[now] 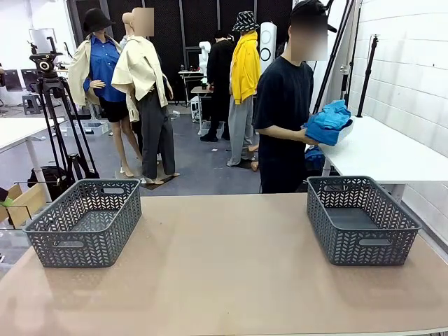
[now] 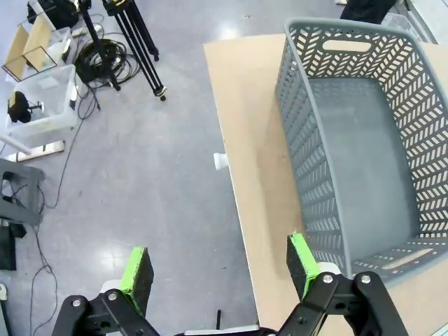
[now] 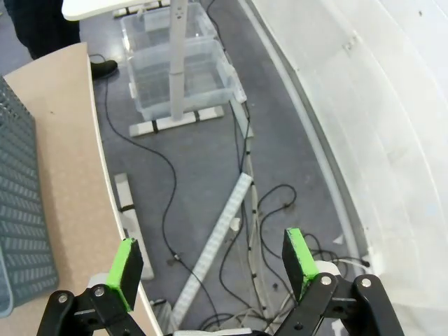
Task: Sort the tops and bottoms.
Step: Lift clothes from the center of the table with your left hand.
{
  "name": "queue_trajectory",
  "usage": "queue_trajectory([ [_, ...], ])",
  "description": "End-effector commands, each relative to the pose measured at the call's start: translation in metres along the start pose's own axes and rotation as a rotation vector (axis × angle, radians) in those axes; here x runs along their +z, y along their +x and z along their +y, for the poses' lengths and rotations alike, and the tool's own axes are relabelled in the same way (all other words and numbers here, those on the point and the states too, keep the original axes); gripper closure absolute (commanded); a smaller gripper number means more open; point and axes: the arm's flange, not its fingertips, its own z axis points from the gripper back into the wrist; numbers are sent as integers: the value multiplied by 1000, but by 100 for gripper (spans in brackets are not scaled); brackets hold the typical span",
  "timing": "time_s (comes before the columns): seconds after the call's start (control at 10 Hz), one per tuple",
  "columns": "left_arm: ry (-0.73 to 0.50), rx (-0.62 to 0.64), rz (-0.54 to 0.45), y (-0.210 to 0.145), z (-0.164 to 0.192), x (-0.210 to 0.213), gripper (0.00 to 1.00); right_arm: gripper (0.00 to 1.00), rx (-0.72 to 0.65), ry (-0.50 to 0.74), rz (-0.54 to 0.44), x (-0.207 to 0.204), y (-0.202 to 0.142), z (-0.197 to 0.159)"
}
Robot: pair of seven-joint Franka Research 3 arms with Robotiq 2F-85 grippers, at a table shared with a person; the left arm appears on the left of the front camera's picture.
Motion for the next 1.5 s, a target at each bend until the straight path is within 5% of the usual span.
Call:
queue_trajectory([
  [0.0, 23, 0, 7, 1, -1, 2, 0, 0, 1, 3, 7, 1, -1, -2],
  [1.4, 23, 0, 7, 1, -1, 2, 0, 0, 1, 3, 7, 1, -1, -2],
])
